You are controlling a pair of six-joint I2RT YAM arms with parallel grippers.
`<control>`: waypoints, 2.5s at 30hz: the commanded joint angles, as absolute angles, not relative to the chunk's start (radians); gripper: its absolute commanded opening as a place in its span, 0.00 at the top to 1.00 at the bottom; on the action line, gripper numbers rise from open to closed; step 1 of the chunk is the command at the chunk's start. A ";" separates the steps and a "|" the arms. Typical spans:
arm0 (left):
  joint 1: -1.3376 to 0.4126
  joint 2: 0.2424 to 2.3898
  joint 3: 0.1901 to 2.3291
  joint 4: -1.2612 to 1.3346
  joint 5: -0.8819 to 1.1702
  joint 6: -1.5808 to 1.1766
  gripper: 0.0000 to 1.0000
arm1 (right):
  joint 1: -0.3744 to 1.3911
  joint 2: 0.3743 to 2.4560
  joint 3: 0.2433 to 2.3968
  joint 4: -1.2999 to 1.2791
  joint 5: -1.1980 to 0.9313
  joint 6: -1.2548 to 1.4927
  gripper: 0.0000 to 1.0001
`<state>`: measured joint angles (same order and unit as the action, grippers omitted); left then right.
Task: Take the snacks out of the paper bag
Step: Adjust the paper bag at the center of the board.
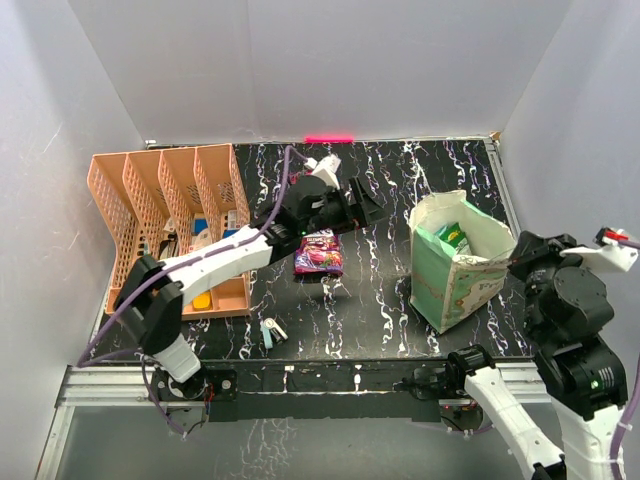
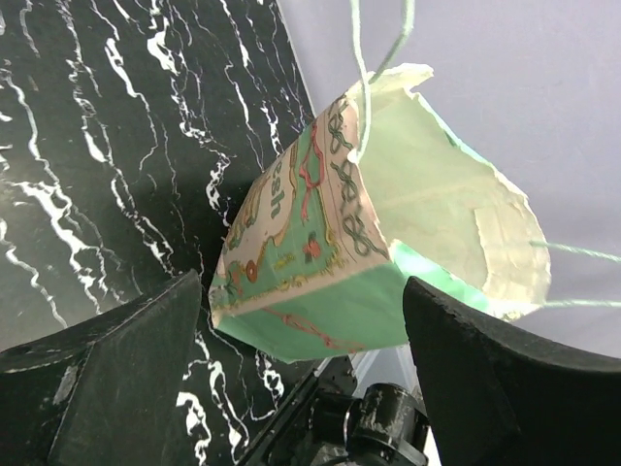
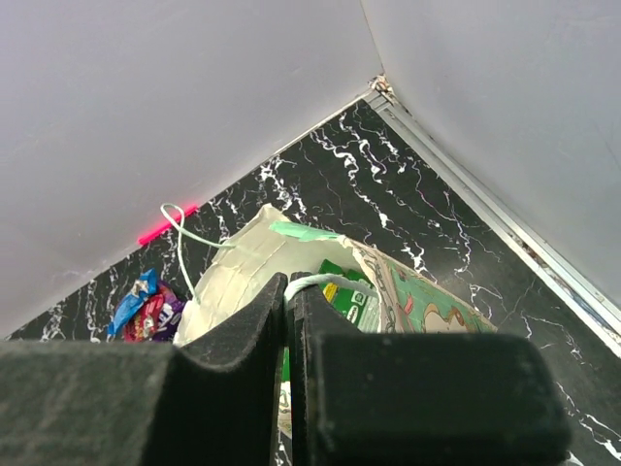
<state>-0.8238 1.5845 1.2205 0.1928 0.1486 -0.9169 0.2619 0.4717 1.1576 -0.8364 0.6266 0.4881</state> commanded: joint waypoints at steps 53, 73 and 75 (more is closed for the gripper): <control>-0.939 1.573 1.172 0.514 -0.060 -0.999 1.00 | 0.267 0.493 1.101 -0.880 0.302 0.872 0.29; -1.016 1.580 1.241 0.471 -0.134 -1.023 1.00 | 0.267 0.745 1.249 -0.500 0.615 0.356 0.93; -1.049 1.581 1.256 0.456 -0.168 -1.009 0.92 | 0.266 0.791 1.281 -0.398 0.638 0.191 0.93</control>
<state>-0.9829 1.6402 1.1831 0.4210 -0.1146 -1.0100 0.2638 0.7322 1.1751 -0.7067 0.5011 0.5728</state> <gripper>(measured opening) 0.027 0.076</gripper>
